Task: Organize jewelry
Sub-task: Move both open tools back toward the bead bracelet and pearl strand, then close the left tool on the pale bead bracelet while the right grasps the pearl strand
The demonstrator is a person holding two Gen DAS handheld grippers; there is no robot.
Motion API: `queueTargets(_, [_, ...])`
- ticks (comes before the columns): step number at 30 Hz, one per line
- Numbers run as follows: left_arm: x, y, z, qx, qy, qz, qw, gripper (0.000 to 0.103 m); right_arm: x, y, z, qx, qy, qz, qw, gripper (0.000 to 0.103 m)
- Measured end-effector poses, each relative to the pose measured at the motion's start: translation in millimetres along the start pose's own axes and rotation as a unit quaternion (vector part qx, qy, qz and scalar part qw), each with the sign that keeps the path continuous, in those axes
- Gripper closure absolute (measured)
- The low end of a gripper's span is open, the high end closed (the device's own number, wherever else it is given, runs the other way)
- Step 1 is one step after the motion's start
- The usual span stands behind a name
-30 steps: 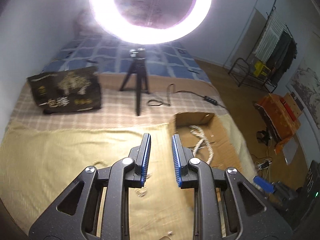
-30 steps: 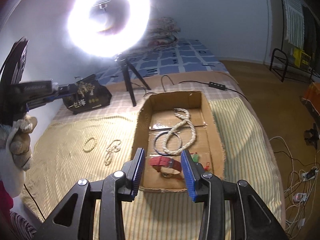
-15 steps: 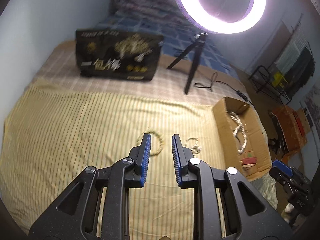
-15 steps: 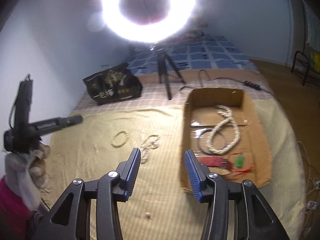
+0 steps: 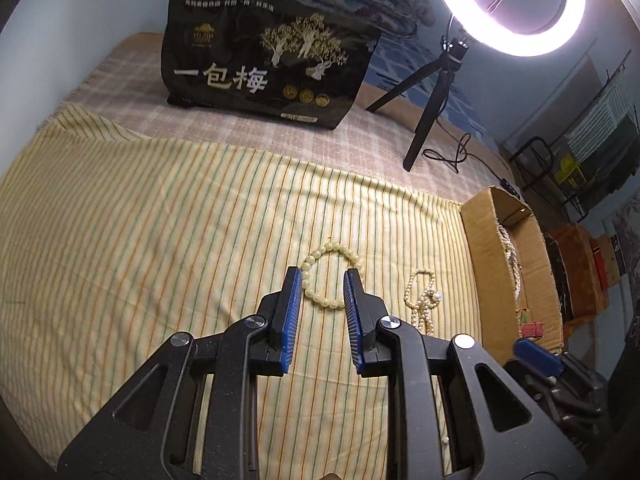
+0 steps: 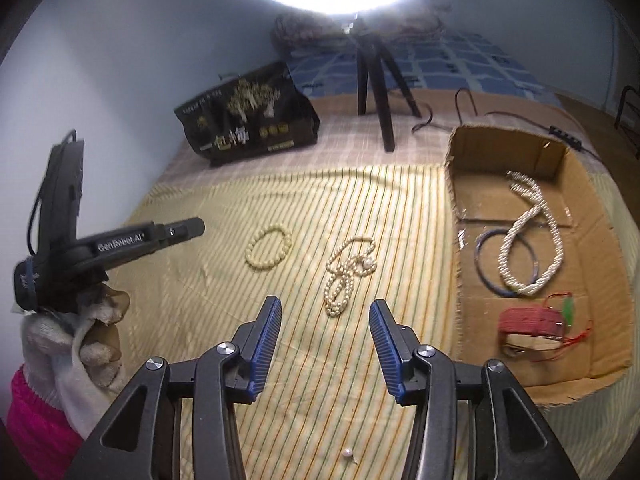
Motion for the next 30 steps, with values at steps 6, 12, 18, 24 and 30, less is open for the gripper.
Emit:
queueTargets(6, [0.2,1.3,-18.2,0.013,0.006,0.001,0.9999,0.083,6.6,7.8,-30.7,0.030,0.007,0.015,0.999,0.055])
queueTargets(12, [1.3,3.9,-40.9,0.030,0.005,0.006,0.9995,0.083,12.1,11.8,-55.8,0.049,0.021,0.029,0.998,0.055])
queueTargets(18, [2.6,5.7,-61.6,0.041,-0.008,0.008,0.9991,0.083,6.7,9.2,-67.8,0.053,0.024,0.020,0.998,0.055])
queueTargets(24, [4.5,7.8,-79.8,0.054,-0.035,0.002,0.9979,0.083,1.2,7.9,-78.7,0.060,0.030,0.016,0.998,0.055])
queueTargets(30, [1.1,9.2,-91.8,0.056,-0.052,-0.019,0.9969,0.083,0.7,7.0,-89.7,0.064,0.036,0.018,0.997,0.055])
Point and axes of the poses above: each gripper's, at about its wrist camera, not at the fingertips, and z roughly against the way its jaws point, x to its left, y to its underside, the point moved 4 cm from there along -z, roughly the way its jaws point, and after that the axes turned 1 degree about -y, right-handed, at the moved point
